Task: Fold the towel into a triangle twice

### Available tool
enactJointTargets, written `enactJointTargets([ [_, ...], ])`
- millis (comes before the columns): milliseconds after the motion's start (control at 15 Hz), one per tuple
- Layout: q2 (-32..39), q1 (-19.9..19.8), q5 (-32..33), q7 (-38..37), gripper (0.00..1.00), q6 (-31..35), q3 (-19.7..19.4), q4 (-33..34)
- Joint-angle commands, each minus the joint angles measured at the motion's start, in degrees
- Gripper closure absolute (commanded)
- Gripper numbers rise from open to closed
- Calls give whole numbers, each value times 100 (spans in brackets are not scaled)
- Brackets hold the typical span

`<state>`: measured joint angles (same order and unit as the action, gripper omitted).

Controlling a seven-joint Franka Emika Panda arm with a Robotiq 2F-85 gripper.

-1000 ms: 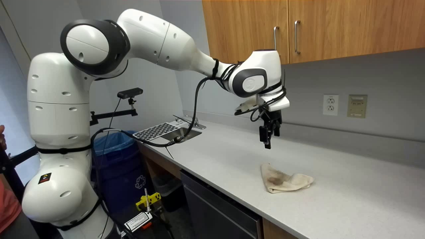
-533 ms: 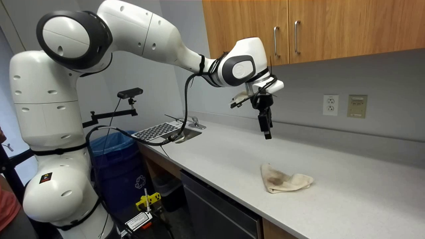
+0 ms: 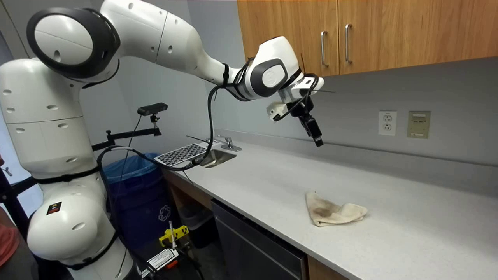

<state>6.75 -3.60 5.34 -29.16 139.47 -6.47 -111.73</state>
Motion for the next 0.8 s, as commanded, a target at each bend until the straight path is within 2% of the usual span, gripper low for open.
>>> enactJointTargets([
  [0, -23, 13, -15, 157, 0, 131, -3, -46],
  [733, -71, 8, -15, 312, 0, 238, 10, -126],
])
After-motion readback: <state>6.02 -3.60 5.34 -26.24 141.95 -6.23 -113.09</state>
